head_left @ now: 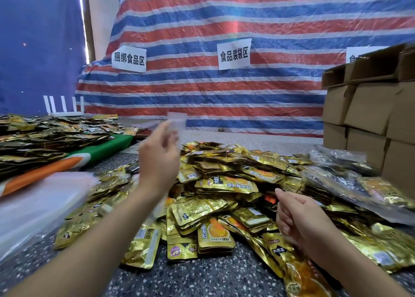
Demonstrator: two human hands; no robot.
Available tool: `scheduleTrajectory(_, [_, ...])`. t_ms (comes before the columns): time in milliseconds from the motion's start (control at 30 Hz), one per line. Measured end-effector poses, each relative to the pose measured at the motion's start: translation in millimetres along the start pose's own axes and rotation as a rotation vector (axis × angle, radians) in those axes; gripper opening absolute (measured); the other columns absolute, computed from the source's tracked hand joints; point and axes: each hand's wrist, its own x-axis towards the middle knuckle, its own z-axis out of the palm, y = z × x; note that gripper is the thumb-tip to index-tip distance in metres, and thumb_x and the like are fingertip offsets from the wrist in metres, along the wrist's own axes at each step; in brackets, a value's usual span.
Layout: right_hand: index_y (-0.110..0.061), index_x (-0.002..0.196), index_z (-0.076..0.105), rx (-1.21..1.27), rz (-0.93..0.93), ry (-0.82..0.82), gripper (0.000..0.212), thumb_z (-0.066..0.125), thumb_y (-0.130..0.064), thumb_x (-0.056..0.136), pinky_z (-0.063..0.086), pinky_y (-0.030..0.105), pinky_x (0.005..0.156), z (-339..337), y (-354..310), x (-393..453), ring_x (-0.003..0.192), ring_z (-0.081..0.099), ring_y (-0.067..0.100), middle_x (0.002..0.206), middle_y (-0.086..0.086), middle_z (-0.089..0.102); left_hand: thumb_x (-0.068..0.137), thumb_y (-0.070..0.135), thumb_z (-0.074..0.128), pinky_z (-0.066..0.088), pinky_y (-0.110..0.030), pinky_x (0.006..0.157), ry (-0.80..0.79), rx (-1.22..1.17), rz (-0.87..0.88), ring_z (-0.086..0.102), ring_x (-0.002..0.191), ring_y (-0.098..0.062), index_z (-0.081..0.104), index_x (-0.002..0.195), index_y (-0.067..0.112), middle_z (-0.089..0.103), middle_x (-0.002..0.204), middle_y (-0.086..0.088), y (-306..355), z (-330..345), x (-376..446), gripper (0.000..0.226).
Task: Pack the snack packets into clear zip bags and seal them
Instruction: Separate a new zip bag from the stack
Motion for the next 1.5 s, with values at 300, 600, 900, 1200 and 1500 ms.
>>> scheduleTrajectory(300, [-0.021,0.048,0.049,0.029,0.066,-0.022,0.055,0.05,-0.038,0.1,0.027,0.021,0.039,3.4,3.2,2.8,0.041,0.04,0.017,0.049,0.005,0.04,0.099,0.022,0.054,0.059,-0.031,0.07,-0.259,-0.285,0.092,0.071,0.083,-0.016,0.065,0.123,0.032,0.068,0.093,0.032,23.7,71.8,-79.1,0.028])
scheduleTrajectory(600, [-0.008,0.072,0.054,0.222,0.115,0.015,0.063,0.032,-0.062,0.097,0.032,0.022,0.039,5.6,-6.9,3.3,0.039,0.042,0.019,0.049,0.007,0.044,0.099,0.018,0.054,0.047,-0.016,0.099,-0.486,-0.244,0.355,0.057,0.117,0.009,0.061,0.131,0.024,0.056,0.124,0.035,27.5,66.8,-92.8,0.033])
scheduleTrajectory(900, [-0.013,0.07,0.05,0.121,0.181,0.138,0.038,0.053,-0.038,0.098,0.034,0.024,0.038,-3.9,-11.6,0.4,0.043,0.036,0.015,0.053,0.004,0.039,0.09,0.007,0.059,0.057,-0.032,0.087,-0.599,-0.043,0.605,0.066,0.111,-0.011,0.069,0.124,0.013,0.069,0.124,0.002,32.2,65.0,-93.8,0.036])
scheduleTrajectory(1200, [-0.005,0.099,0.063,-0.01,0.272,0.122,0.032,0.051,-0.034,0.1,0.035,0.026,0.047,-10.3,-11.3,2.6,0.049,0.046,0.017,0.066,0.009,0.05,0.091,0.016,0.047,0.061,-0.037,0.069,-0.649,0.054,0.737,0.071,0.102,-0.019,0.07,0.121,0.013,0.072,0.117,-0.002,29.2,63.9,-92.5,0.038])
scheduleTrajectory(1500, [-0.004,0.083,0.062,0.205,-0.102,0.238,0.023,0.052,-0.017,0.099,0.049,0.036,0.059,-14.1,-19.1,-3.7,0.062,0.054,0.024,0.072,0.012,0.058,0.093,0.054,0.036,0.047,-0.02,0.087,-0.667,-0.124,0.138,0.056,0.104,0.005,0.07,0.11,0.029,0.066,0.107,0.021,31.1,69.2,-98.6,0.046])
